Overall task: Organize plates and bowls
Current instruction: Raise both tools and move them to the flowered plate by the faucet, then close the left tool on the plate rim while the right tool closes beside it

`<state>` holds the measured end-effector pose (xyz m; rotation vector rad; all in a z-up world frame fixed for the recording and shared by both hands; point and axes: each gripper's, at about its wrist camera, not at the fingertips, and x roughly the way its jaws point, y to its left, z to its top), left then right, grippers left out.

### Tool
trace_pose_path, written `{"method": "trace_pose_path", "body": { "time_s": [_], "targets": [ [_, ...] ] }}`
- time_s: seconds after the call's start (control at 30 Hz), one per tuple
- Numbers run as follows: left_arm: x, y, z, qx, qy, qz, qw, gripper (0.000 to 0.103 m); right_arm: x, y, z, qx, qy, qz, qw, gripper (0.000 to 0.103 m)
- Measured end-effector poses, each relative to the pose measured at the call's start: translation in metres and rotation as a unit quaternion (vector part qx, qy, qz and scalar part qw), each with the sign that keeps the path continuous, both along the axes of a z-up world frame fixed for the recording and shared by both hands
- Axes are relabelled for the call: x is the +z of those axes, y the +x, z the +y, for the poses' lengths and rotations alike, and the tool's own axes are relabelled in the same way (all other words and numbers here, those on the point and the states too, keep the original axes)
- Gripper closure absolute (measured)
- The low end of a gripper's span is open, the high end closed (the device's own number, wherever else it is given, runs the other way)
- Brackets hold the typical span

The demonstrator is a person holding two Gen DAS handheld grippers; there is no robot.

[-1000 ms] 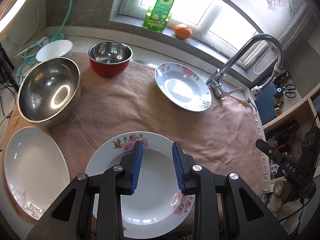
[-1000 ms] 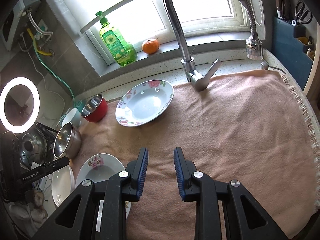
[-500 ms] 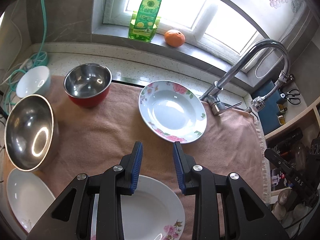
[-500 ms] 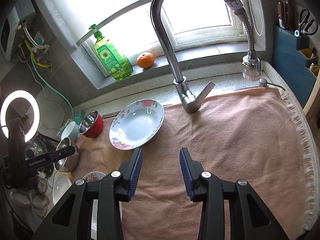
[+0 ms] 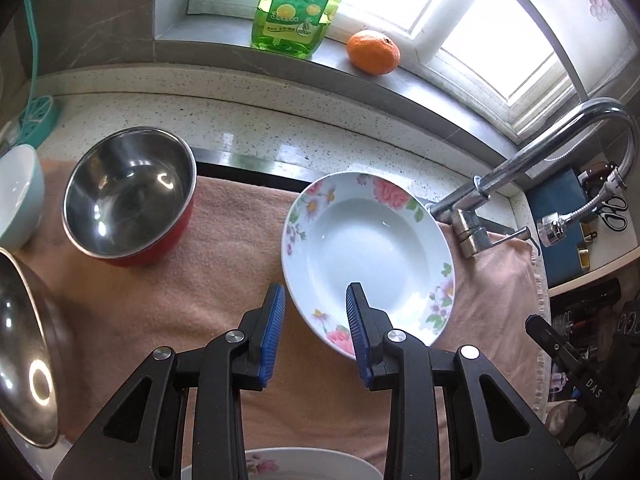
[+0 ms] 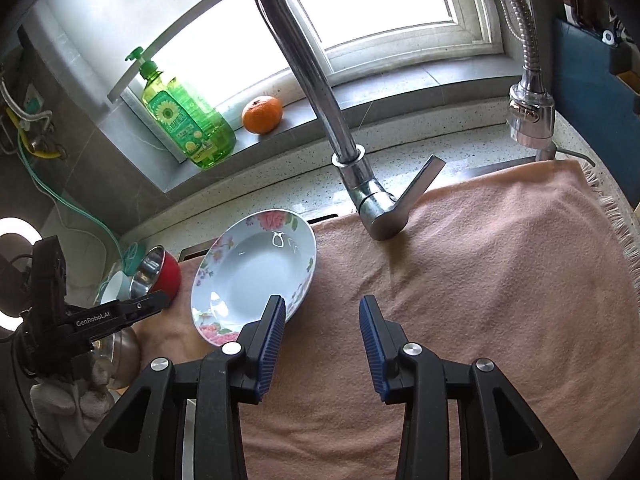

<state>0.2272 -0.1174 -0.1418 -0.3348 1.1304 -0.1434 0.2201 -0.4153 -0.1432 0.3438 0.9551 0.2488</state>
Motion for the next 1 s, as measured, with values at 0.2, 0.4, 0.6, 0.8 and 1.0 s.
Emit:
{"method": "trace_pose_path", "body": {
  "time_s": [0.2, 0.4, 0.6, 0.8, 1.0],
  "targets": [
    [-0.015, 0.025, 0.004, -0.005, 0.013, 0.01, 0.9999, 0.073, -0.022, 0.024, 0.008, -0.011, 0.01, 0.02, 1.0, 0.068],
    [-0.029, 0.043, 0.007, -0.002, 0.016, 0.019, 0.9997, 0.073, -0.038, 0.044, 0.015, -0.013, 0.003, 0.033, 0.999, 0.068],
    [-0.037, 0.052, 0.006, -0.005, 0.018, 0.021, 0.9996, 0.073, -0.053, 0.056, 0.013, -0.02, 0.002, 0.045, 0.999, 0.068],
    [-0.042, 0.058, 0.005, -0.01, 0.015, 0.024, 0.9995, 0.073, -0.058, 0.063, 0.017, -0.018, 0.008, 0.047, 0.999, 0.07],
    [-0.045, 0.061, 0.005, -0.013, 0.017, 0.026, 0.9994, 0.073, -0.059, 0.071, 0.029, -0.003, 0.006, 0.048, 0.999, 0.076]
  ]
}}
